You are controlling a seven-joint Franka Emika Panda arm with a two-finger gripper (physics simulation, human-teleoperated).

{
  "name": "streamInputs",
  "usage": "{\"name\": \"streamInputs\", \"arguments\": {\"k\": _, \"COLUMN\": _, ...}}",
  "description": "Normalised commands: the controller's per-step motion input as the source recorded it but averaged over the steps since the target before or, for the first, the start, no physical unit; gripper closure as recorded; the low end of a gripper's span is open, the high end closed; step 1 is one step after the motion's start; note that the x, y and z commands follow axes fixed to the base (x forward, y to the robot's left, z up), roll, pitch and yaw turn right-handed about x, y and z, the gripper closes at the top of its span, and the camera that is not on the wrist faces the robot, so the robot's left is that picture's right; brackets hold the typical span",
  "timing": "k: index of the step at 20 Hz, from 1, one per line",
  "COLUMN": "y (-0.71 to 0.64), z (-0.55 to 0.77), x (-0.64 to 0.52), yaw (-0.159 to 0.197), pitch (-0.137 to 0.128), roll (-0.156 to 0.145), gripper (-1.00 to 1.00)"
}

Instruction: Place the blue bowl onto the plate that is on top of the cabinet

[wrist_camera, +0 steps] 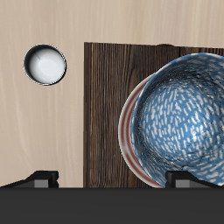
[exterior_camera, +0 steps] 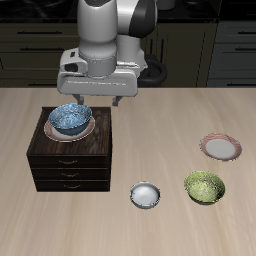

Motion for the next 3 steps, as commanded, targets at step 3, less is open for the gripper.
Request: {"name": "streamInputs", "arguments": {"k": 3, "y": 0.28, "z": 0.29, "x": -0.4, "yaw": 0.006, "pitch": -0.048, "roll": 0.041, "gripper": -1.0}}
